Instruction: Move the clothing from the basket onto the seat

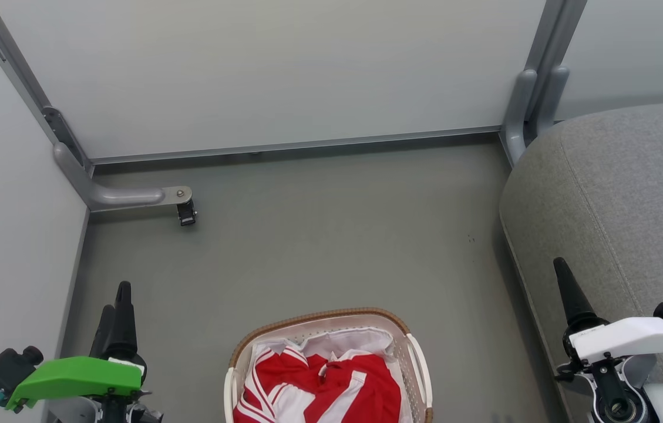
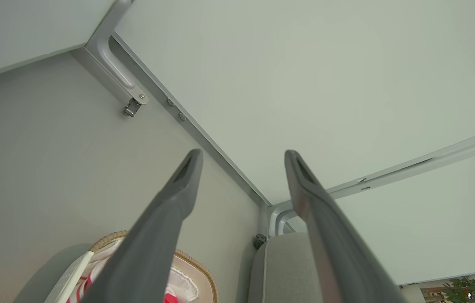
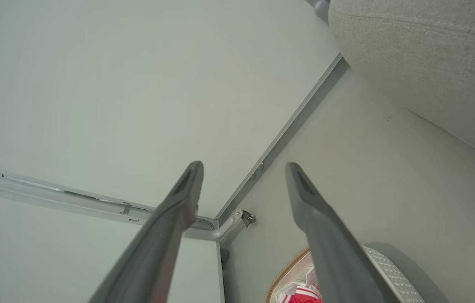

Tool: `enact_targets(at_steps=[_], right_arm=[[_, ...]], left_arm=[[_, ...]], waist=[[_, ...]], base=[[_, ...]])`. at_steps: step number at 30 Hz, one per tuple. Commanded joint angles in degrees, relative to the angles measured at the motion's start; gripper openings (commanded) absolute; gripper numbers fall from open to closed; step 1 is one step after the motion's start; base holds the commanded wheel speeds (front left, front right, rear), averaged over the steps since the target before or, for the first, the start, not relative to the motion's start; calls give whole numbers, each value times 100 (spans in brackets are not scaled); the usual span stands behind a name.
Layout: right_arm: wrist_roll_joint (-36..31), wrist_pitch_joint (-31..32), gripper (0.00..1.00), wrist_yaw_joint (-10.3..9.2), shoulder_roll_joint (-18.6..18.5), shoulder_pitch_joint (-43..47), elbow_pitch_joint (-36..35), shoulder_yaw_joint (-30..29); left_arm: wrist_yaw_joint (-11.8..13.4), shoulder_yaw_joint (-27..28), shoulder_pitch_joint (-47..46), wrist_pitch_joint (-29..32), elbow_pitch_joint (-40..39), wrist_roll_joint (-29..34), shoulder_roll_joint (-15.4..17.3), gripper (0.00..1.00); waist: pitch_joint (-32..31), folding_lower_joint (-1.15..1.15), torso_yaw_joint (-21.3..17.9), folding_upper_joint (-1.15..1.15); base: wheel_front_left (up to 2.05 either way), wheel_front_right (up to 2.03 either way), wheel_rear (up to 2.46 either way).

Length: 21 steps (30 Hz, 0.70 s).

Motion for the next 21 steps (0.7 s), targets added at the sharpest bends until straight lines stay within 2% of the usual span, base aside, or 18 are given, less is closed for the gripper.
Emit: enact_targets(at_steps=[1, 21], right_arm=[[-251, -69, 100, 2, -80, -176, -36, 47], [-2024, -457, 100, 2, -220, -322, 212, 423]], left_arm=[[-10, -11, -192, -66, -26, 287, 63, 100], [166, -206, -243, -453, 263, 2132, 190, 100]], waist=[[7, 0, -4, 0], [73, 0, 1, 0]], base=[[0, 0, 0], [0, 0, 0]])
